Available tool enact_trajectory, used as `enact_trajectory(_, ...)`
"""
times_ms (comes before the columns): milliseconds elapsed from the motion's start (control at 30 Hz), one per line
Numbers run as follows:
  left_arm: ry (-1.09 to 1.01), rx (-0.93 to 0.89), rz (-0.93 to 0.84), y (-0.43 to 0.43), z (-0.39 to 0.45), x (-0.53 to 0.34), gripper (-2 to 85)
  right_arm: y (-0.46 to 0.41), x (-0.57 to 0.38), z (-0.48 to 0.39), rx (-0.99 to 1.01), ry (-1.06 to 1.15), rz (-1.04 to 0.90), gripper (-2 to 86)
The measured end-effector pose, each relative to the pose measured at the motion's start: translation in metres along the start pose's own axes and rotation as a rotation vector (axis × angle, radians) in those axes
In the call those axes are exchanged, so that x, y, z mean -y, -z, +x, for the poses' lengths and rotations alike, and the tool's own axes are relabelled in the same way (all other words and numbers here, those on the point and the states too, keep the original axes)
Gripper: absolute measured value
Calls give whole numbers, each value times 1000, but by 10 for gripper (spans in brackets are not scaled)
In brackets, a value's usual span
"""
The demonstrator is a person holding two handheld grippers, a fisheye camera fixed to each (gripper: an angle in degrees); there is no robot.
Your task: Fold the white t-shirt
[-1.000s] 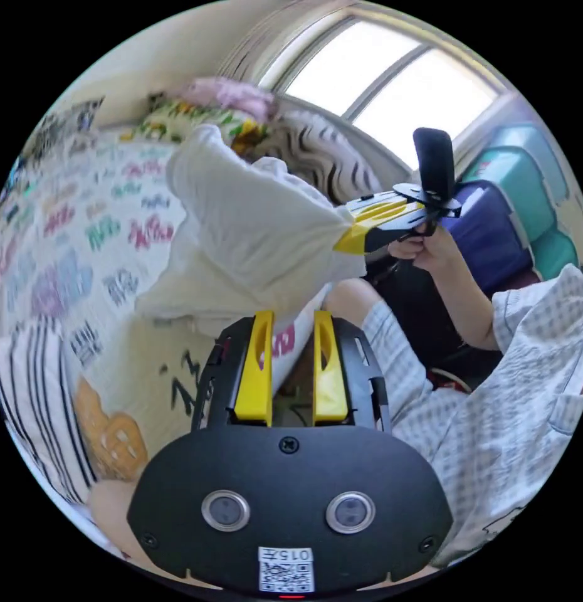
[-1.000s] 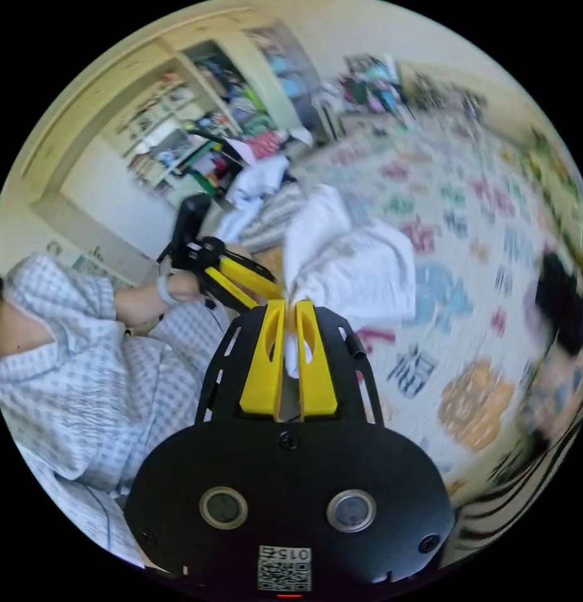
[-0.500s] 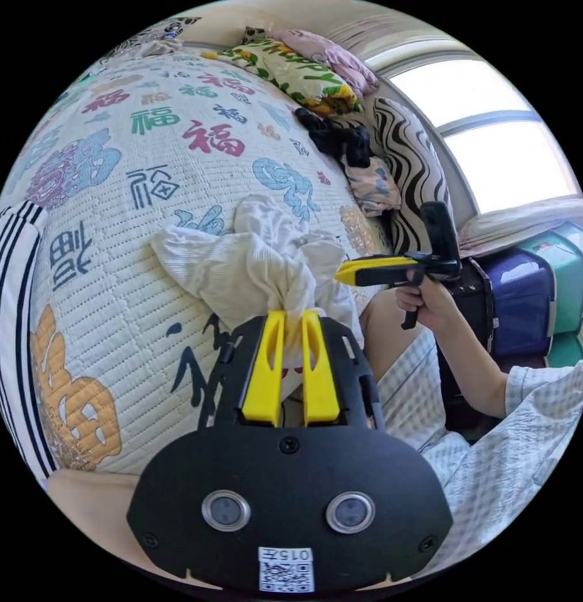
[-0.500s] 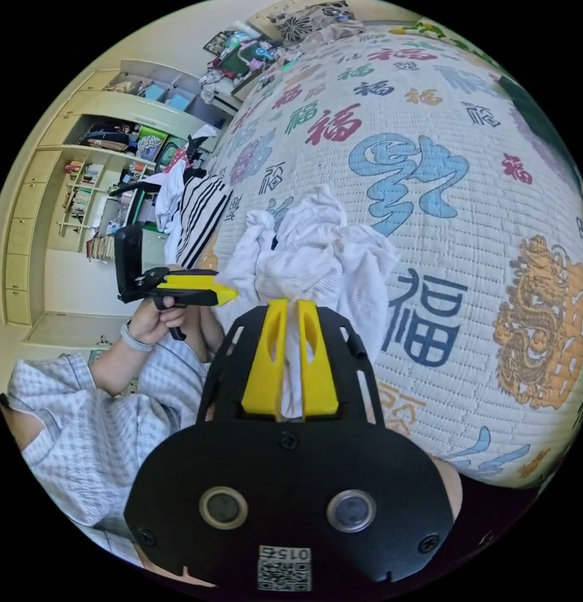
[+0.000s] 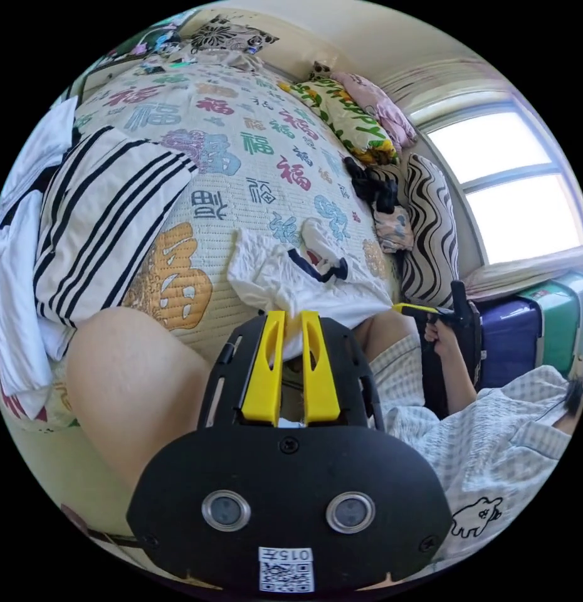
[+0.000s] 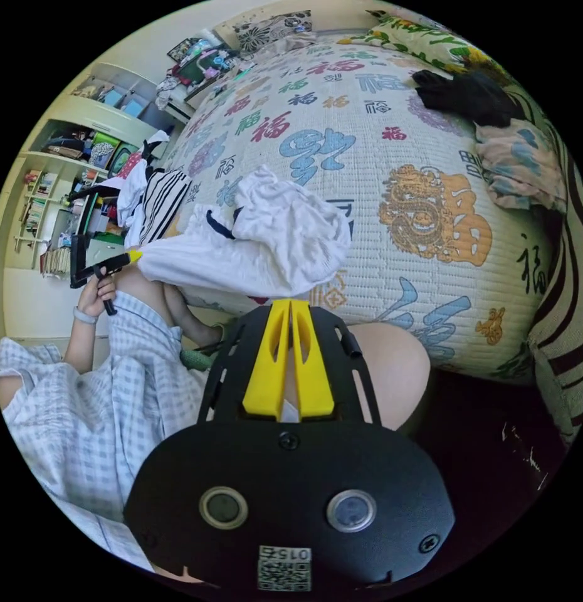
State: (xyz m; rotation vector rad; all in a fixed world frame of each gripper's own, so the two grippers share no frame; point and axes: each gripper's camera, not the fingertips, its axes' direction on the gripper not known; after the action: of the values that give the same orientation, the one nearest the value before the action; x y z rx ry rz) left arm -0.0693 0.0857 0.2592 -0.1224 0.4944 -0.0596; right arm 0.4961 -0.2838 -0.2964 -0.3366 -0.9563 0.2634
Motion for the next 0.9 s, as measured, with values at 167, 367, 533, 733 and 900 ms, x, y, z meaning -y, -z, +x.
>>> enact_trajectory(167, -206, 93, 129, 6, 16, 22, 80, 32, 8, -24, -105, 152, 229, 65)
enact_trajectory(367, -453, 140, -110, -96, 14, 96, 111, -21, 81, -63, -74, 480, 75, 91)
enact_trajectory(533, -405, 63, -279, -160, -14, 123, 28, -72, 116, -58, -26, 478, -192, 42)
enact_trajectory(733, -436, -63, 57, -91, -9, 106, -5, 23, 112, -36, 25, 436, 167, 9)
enact_trajectory(900, -455, 139, 99, -111, -16, 98, 51, 76, 114, -33, 52, 481, 321, 5)
